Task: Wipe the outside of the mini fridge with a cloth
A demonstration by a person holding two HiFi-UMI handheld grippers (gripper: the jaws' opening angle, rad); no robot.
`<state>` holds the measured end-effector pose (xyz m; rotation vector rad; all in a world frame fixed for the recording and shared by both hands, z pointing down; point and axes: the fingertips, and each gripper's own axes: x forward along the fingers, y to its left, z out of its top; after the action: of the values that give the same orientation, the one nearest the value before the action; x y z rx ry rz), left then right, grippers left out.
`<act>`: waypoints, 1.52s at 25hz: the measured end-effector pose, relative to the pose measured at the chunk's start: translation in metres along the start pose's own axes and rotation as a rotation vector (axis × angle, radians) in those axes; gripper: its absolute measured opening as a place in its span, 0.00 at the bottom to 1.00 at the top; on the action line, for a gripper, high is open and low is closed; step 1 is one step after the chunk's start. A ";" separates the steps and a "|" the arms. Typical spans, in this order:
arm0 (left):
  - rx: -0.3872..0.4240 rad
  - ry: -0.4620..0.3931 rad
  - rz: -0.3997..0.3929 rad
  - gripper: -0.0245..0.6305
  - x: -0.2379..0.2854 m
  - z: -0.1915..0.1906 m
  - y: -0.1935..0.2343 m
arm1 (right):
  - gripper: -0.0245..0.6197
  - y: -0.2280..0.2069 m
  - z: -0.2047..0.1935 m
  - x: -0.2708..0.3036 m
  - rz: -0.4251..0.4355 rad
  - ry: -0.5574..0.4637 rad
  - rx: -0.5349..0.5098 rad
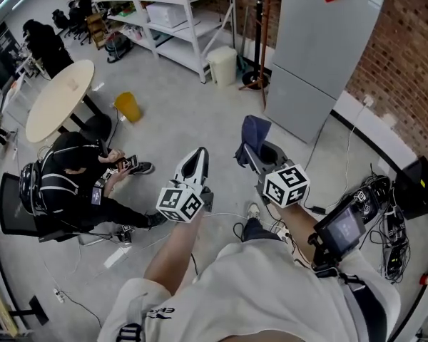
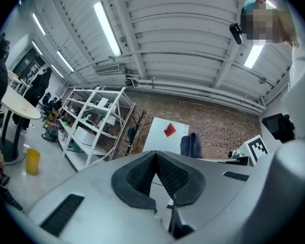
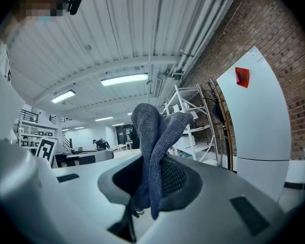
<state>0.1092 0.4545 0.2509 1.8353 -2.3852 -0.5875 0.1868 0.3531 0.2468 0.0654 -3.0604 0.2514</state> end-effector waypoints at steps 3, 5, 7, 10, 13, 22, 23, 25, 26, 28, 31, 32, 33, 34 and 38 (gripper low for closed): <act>0.019 0.002 -0.023 0.04 0.048 0.003 0.011 | 0.15 -0.035 0.013 0.027 -0.002 -0.023 0.001; 0.025 0.004 -0.033 0.04 0.084 0.005 0.017 | 0.15 -0.063 0.023 0.044 -0.006 -0.029 0.002; 0.034 0.005 -0.048 0.04 0.122 0.008 0.021 | 0.15 -0.093 0.035 0.060 -0.011 -0.040 0.003; 0.053 -0.003 -0.074 0.04 0.179 0.011 0.023 | 0.15 -0.138 0.054 0.080 -0.019 -0.064 -0.004; 0.058 -0.010 -0.093 0.04 0.231 0.008 0.023 | 0.15 -0.182 0.067 0.095 -0.031 -0.079 -0.011; 0.070 0.030 -0.134 0.04 0.330 -0.013 0.028 | 0.15 -0.275 0.078 0.126 -0.077 -0.078 -0.005; 0.074 0.040 -0.134 0.04 0.339 -0.015 0.032 | 0.15 -0.282 0.078 0.131 -0.081 -0.075 -0.006; 0.074 0.057 -0.141 0.04 0.356 -0.019 0.039 | 0.15 -0.295 0.078 0.142 -0.095 -0.065 -0.005; 0.071 0.061 -0.149 0.04 0.364 -0.021 0.041 | 0.15 -0.300 0.077 0.147 -0.102 -0.060 -0.007; 0.063 0.062 -0.168 0.04 0.380 -0.024 0.048 | 0.15 -0.312 0.077 0.158 -0.115 -0.054 -0.014; 0.054 0.057 -0.203 0.04 0.406 -0.022 0.063 | 0.15 -0.330 0.081 0.180 -0.142 -0.056 -0.024; 0.052 0.053 -0.216 0.04 0.415 -0.020 0.069 | 0.15 -0.336 0.083 0.189 -0.154 -0.058 -0.028; 0.049 0.049 -0.229 0.04 0.425 -0.016 0.077 | 0.15 -0.342 0.087 0.199 -0.167 -0.060 -0.032; 0.047 0.045 -0.242 0.04 0.435 -0.012 0.085 | 0.15 -0.347 0.091 0.210 -0.179 -0.061 -0.038; 0.035 0.046 -0.291 0.04 0.477 0.007 0.117 | 0.15 -0.366 0.113 0.254 -0.219 -0.069 -0.060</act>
<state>-0.1346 0.0304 0.2034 2.2046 -2.1281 -0.5209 -0.0563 -0.0360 0.2134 0.4111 -3.0906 0.1458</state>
